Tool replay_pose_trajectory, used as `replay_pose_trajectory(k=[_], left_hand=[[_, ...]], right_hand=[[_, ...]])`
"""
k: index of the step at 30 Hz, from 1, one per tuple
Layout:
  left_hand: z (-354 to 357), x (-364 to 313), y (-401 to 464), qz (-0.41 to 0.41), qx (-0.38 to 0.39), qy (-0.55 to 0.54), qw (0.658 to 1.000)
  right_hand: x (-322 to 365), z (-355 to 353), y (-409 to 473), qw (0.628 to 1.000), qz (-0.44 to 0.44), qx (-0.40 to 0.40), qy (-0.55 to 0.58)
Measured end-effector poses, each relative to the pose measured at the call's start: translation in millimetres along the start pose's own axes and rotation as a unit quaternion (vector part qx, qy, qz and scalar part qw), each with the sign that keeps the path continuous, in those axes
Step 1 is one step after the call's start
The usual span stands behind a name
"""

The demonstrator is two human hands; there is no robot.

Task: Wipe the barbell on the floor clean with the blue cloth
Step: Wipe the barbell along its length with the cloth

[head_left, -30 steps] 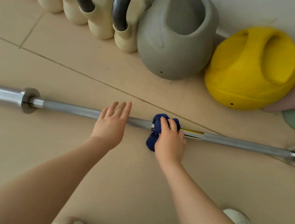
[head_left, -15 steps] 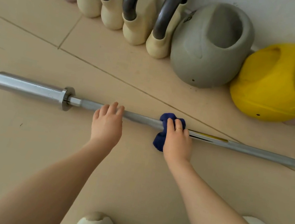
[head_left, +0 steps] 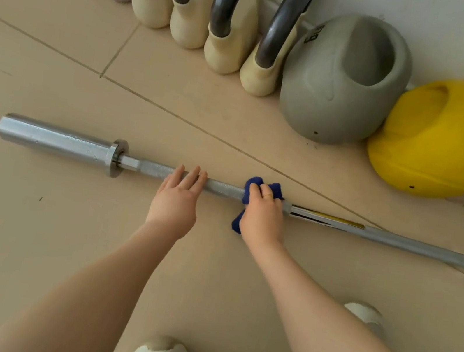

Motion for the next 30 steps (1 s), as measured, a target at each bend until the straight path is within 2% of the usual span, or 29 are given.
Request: replay_pose_trajectory(k=[3,5,8,11,12,16,17,19,21,22,24,27,28,30], left_hand=[[0,0,-1,-0.001,0.000,0.007,1.000],[0,0,0,-0.002,-0.006,0.011,1.000],[0,0,2,-0.012,-0.023,0.010,1.000],[2,-4,3,-0.024,-0.024,0.020,0.999],[2,-6,3,-0.029,-0.021,0.022,0.999],[4,-8,0,-0.042,-0.010,0.019,0.999],[4,-6,-1,-0.045,-0.010,0.016,0.999],[1,-2,-1,-0.042,-0.022,0.018,0.999],[-2,-1,0,-0.035,-0.050,0.008,0.998],[-4,-1,0,-0.034,-0.068,-0.007,0.997],[-5,1,-2,-0.050,-0.099,-0.042,0.993],[-3,2,-11,-0.069,-0.123,-0.052,0.989],[-3,2,-13,-0.063,-0.130,-0.039,0.989],[-2,2,-16,-0.033,-0.141,-0.007,0.989]], right_hand=[[6,1,1,0.999,-0.040,0.009,0.009],[-11,-6,4,0.996,-0.074,0.018,-0.038],[-52,-19,4,0.996,-0.032,-0.015,-0.087],[-59,-17,0,0.994,0.095,-0.053,0.031],[-47,-13,-2,0.993,0.091,-0.052,0.052],[-22,-4,-2,0.997,-0.050,-0.007,0.061],[-32,-7,6,0.997,-0.043,0.006,0.071],[-60,-16,21,0.995,0.041,0.006,0.090],[-74,-23,23,0.992,0.114,-0.006,0.057],[-67,-24,20,0.994,0.104,-0.005,0.020],[-45,-21,7,0.999,0.025,0.015,-0.039],[-41,-20,-8,0.994,-0.055,0.050,-0.074],[-50,-21,-7,0.993,-0.056,0.065,-0.085],[-76,-22,-3,0.991,0.012,0.088,-0.096]])
Point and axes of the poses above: each hand's wrist, its own y-axis towards the middle knuckle, its own z-axis out of the palm, x = y × z, the point moved 5 cm from there along y, towards the middle knuckle, and after that the axes turned 6 degrees about -x, right-handed, at the moved point
